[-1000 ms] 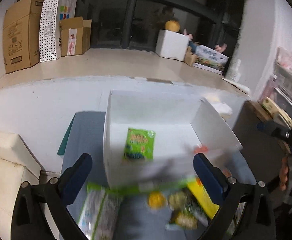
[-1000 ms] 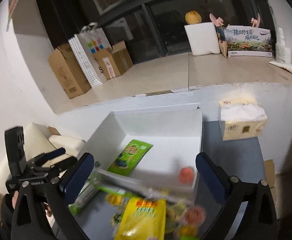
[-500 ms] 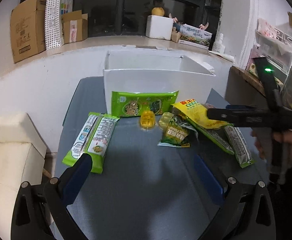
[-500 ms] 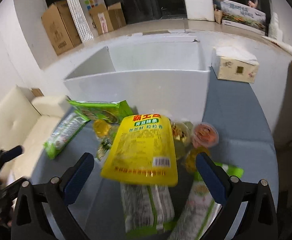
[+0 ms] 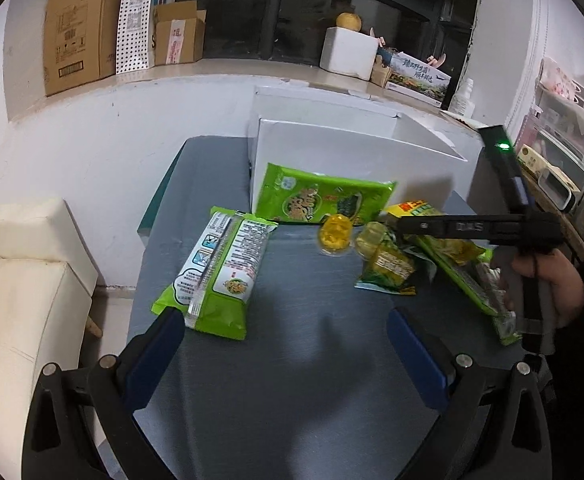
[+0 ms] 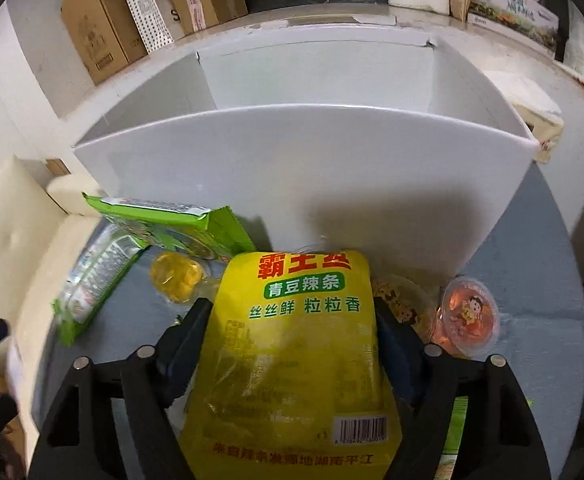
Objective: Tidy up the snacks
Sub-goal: 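Grasp the yellow bean-snack bag with the right tool, then drop the yellow bag into the box while the left tool drops a stick pack in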
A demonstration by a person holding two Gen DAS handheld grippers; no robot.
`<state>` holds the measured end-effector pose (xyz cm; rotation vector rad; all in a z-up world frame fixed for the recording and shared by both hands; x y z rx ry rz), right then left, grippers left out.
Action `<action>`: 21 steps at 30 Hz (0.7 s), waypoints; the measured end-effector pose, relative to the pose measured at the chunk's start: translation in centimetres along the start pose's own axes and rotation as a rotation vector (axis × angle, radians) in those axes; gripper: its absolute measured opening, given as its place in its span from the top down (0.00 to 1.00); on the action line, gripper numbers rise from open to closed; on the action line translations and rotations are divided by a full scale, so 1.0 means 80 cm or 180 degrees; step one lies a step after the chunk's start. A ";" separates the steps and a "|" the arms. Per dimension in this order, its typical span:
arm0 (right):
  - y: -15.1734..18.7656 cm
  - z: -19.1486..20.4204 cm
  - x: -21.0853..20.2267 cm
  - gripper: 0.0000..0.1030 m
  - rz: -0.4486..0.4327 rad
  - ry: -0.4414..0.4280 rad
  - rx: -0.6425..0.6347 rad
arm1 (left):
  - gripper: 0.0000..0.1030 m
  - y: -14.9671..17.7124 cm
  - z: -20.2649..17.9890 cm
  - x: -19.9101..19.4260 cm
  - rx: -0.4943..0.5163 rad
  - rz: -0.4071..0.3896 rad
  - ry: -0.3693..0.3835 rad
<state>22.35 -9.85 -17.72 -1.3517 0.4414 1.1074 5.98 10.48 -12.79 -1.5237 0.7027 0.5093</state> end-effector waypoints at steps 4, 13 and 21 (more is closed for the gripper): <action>0.005 -0.009 -0.012 0.29 -0.0009 -0.0068 0.0048 | 0.00 -0.011 0.014 0.024 0.0115 0.0075 0.0083; 0.009 -0.009 -0.083 0.37 -0.0416 -0.0108 0.0013 | 0.00 -0.031 0.049 0.114 0.0452 0.0545 0.0021; 0.016 -0.008 -0.133 0.38 -0.0672 -0.0312 0.0122 | 0.35 -0.025 0.050 0.145 0.0540 0.0659 -0.0076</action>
Point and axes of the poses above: each gripper's, at about its wrist camera, not at the fingertips, and x roughly the way its jaws point, z to its left, y to its underside, the point moved 4 cm from there along x, roughly the way its jaws point, and after that the axes turned 6 degrees about x, right-handed, at the moved point
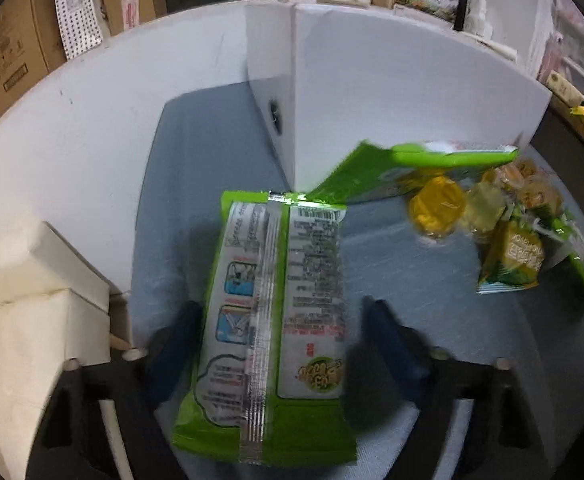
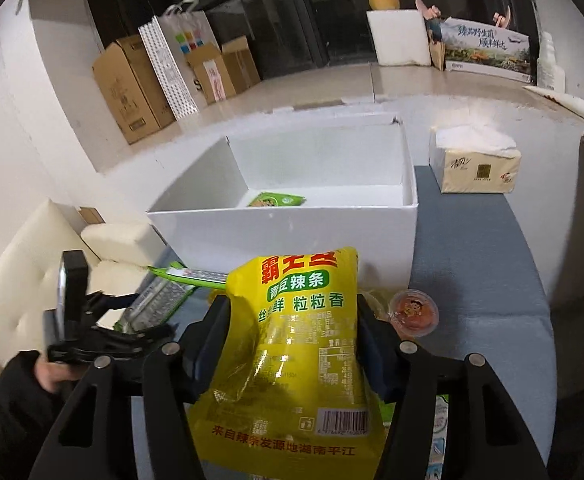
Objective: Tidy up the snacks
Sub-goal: 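Drop the yellow bag into the box while the left tool drops a stick pack in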
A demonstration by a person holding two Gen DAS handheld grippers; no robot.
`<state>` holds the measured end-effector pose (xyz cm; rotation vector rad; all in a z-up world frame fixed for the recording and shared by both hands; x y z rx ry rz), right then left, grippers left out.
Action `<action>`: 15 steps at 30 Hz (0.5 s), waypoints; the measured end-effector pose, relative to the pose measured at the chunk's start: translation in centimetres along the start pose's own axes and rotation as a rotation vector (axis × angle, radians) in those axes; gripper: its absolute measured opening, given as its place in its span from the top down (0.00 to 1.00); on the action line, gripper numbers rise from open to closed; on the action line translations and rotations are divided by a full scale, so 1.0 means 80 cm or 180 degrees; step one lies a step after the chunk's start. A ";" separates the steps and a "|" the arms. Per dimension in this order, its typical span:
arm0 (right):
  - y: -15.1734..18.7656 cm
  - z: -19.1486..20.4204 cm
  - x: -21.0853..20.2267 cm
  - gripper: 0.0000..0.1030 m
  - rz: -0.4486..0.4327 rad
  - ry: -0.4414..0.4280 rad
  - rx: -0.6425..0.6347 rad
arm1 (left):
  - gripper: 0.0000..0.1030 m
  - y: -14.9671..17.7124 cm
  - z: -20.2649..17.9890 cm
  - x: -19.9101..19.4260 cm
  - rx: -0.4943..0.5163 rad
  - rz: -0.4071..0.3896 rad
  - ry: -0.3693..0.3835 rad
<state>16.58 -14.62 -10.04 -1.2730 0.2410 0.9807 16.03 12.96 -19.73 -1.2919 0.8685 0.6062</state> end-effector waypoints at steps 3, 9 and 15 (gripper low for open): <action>0.000 0.000 -0.010 0.38 -0.0045 -0.0038 0.0042 | 0.39 0.006 -0.014 -0.006 0.0026 -0.0005 0.0175; 0.010 0.008 -0.026 0.38 -0.0073 -0.0171 0.0033 | 0.39 0.037 -0.055 -0.049 -0.0063 -0.0199 0.0230; 0.012 0.012 -0.030 0.38 -0.0068 -0.0254 0.0026 | 0.39 0.026 -0.080 -0.121 -0.0254 -0.0602 0.0383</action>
Point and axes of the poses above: each gripper's, at about its wrist camera, not at the fingertips, and x roughly the way its jaws point, z to its left, y to its underside, the point moved 4 cm from there along x, roughly the way its jaws point, and after that the axes turned 6 degrees about x, right-handed, at the moved point
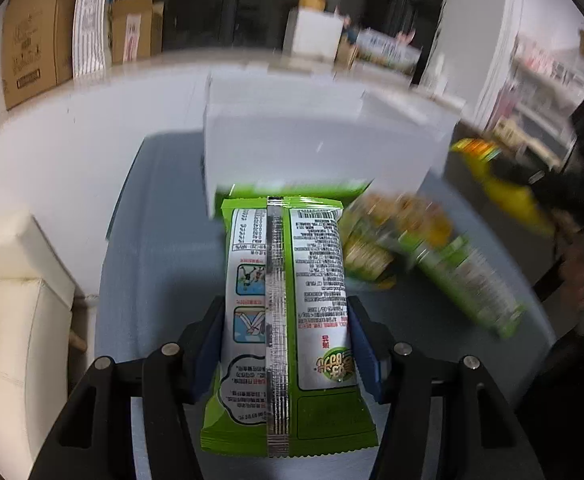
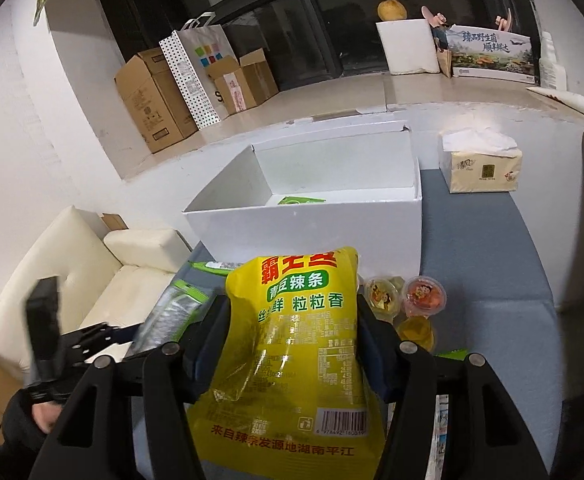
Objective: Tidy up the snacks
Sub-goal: 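Drop the yellow bag into the box while the left tool drops a stick pack in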
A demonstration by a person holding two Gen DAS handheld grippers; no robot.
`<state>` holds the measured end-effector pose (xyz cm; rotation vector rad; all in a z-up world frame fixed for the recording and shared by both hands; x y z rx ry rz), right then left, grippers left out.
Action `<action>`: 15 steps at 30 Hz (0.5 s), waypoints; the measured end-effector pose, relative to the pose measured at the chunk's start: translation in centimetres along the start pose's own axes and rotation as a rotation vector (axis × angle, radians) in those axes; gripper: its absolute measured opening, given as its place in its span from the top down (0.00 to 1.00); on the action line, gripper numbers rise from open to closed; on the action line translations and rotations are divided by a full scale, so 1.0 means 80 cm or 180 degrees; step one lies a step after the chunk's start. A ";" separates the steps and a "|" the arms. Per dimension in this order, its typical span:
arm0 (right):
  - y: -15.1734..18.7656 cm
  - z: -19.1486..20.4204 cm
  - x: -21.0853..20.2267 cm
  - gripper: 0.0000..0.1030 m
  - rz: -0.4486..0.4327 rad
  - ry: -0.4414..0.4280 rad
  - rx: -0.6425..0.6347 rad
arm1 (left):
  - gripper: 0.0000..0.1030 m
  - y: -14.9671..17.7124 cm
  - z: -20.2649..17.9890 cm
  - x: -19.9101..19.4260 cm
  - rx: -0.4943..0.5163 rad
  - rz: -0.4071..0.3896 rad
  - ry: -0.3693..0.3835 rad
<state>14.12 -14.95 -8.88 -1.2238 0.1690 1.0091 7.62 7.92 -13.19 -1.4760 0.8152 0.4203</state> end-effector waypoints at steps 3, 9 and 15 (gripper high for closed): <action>-0.016 -0.002 0.003 0.38 -0.0030 0.0014 -0.0008 | 0.39 -0.035 -0.006 -0.018 -0.0008 -0.0184 -0.0006; -0.073 -0.006 0.013 0.38 -0.0130 0.0012 -0.0025 | 0.39 -0.135 0.008 -0.020 0.0046 -0.0469 0.0045; -0.157 -0.012 0.051 0.38 -0.0158 -0.0009 -0.0014 | 0.38 -0.228 0.022 0.044 0.0042 -0.0446 -0.0025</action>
Point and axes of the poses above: each gripper's, at about its wrist camera, not at the fingertips, and x roughly the way its jaws point, z to its left, y to its underside, the point moved 4 cm from there along x, roughly the way its jaws point, and after that the axes turned 6 degrees about x, right-handed, at the moved point
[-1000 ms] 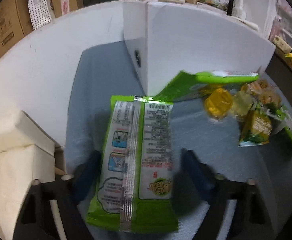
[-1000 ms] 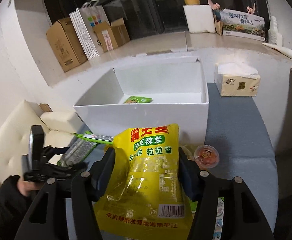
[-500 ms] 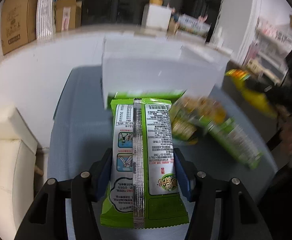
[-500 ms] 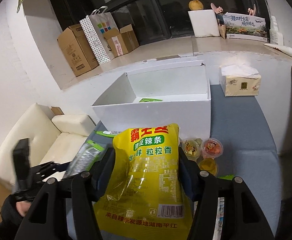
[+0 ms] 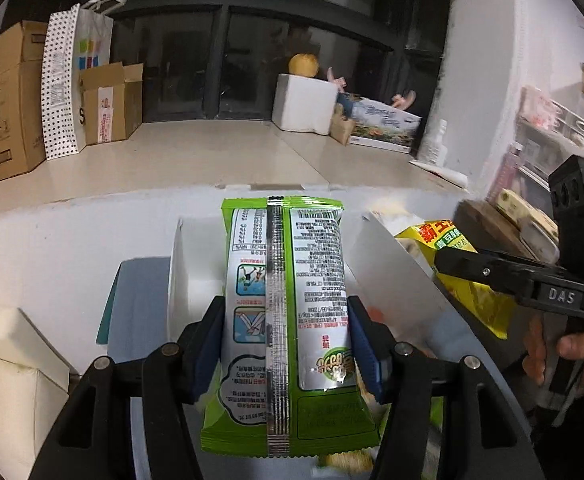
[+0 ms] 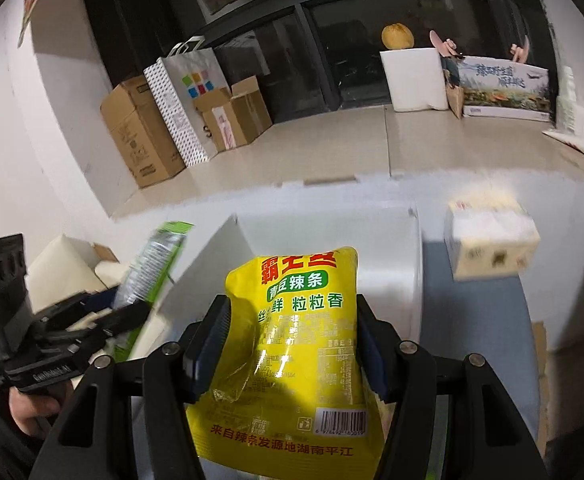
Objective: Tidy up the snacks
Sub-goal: 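Drop the yellow bag into the box while the left tool drops a stick pack in, then grasp a green seaweed stick pack with the right tool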
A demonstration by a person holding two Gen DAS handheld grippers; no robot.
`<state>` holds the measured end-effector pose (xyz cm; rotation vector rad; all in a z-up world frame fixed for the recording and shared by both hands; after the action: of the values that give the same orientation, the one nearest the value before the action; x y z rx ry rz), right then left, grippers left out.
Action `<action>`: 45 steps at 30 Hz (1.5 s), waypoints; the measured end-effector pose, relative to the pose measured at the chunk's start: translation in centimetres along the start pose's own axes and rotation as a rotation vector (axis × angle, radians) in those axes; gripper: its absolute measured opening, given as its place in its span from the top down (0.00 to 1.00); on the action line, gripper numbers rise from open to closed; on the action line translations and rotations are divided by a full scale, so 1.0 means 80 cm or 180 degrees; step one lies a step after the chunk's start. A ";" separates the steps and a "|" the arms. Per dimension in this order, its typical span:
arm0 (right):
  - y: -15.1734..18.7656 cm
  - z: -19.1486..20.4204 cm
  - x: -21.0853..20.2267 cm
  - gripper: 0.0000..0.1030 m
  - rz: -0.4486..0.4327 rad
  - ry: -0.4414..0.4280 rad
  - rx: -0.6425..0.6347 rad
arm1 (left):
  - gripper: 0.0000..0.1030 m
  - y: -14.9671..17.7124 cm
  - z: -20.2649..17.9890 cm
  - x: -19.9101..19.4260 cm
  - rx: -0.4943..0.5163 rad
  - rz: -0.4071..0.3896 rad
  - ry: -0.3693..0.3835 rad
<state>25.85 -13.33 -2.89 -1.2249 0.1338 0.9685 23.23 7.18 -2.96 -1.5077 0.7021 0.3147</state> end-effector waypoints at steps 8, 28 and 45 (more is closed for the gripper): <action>-0.055 -0.036 0.087 0.21 0.0238 0.0162 0.0216 | 0.12 -0.019 0.013 0.086 0.0041 0.0317 -0.0153; -0.032 -0.033 0.006 0.00 -0.0067 0.0074 0.0333 | 0.00 0.020 -0.014 0.009 0.0180 0.0176 -0.0171; 0.199 -0.030 0.005 0.00 0.0856 0.0010 0.0308 | 0.00 0.168 -0.071 -0.101 0.0035 0.0110 0.0138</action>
<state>16.17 -14.90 -15.64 -1.1376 0.3510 1.1789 7.68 4.46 -8.40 -1.4968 0.7638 0.3045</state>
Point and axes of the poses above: each gripper's, at about its wrist camera, not at the fingertips, and x roughly the way its jaws point, z to its left, y to its underside, the point moved 4 cm from there along x, roughly the way its jaws point, and after that the axes turned 6 degrees about x, right-handed, at the moved point
